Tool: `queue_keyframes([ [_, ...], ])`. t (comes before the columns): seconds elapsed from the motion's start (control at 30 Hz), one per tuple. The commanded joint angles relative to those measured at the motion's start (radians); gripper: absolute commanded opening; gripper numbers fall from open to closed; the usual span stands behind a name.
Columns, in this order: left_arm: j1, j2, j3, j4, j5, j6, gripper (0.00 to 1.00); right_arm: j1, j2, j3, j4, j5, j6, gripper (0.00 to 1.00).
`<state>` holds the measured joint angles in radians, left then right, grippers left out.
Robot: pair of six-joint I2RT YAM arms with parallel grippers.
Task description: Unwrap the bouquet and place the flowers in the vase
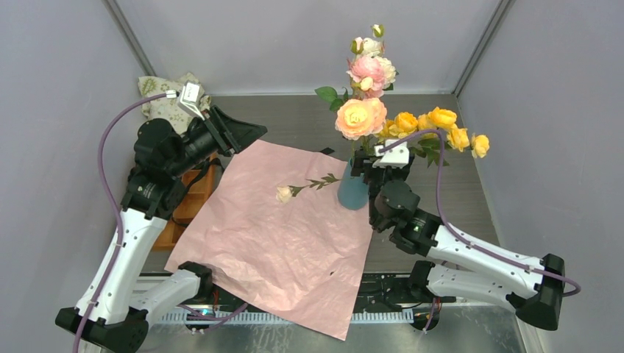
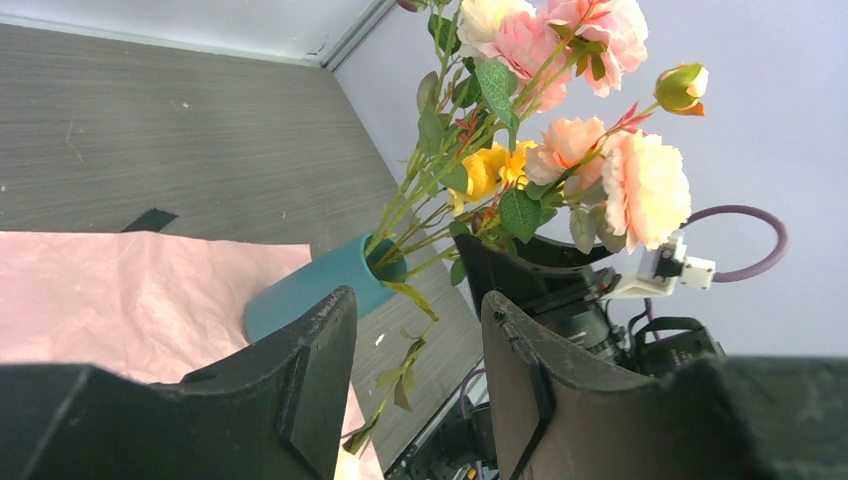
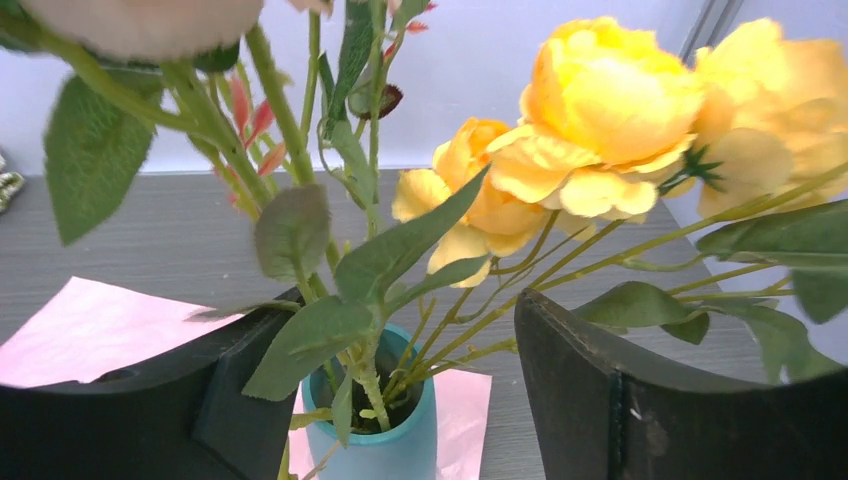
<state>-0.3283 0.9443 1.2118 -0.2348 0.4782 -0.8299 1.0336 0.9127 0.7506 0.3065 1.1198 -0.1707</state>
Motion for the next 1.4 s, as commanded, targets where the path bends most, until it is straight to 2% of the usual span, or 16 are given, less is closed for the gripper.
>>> queue_keyframes([
  [0.0, -0.004, 0.005, -0.001, 0.063, -0.006, 0.002, 0.50, -0.001, -0.090, 0.074, -0.095, -0.043, 0.114, 0.83],
  [0.23, -0.005, 0.004, -0.013, 0.063, -0.016, -0.002, 0.51, 0.000, -0.199, 0.171, -0.315, -0.168, 0.253, 0.99],
  [0.53, -0.005, 0.011, -0.018, 0.065, -0.017, -0.011, 0.52, 0.000, -0.296, 0.261, -0.488, -0.354, 0.386, 0.99],
  [0.7, -0.005, 0.003, -0.024, 0.062, -0.020, -0.014, 0.53, 0.000, -0.354, 0.291, -0.511, -0.368, 0.432, 1.00],
  [0.8, -0.005, 0.003, -0.022, 0.060, -0.024, -0.015, 0.53, -0.001, -0.375, 0.324, -0.541, -0.273, 0.452, 1.00],
  [1.0, -0.005, -0.002, -0.014, 0.041, -0.030, -0.017, 0.53, 0.000, -0.319, 0.522, -0.799, 0.288, 0.538, 0.99],
  [1.1, -0.005, -0.014, -0.023, 0.035, -0.047, -0.010, 0.54, 0.000, -0.306, 0.607, -0.951, 0.499, 0.606, 1.00],
  [1.23, -0.005, -0.003, -0.014, 0.021, -0.048, -0.003, 0.54, 0.000, -0.335, 0.703, -1.220, 0.598, 0.815, 0.99],
  [1.37, -0.005, 0.002, -0.014, 0.023, -0.048, -0.003, 0.54, -0.001, -0.388, 0.714, -1.240, 0.616, 0.795, 0.99],
])
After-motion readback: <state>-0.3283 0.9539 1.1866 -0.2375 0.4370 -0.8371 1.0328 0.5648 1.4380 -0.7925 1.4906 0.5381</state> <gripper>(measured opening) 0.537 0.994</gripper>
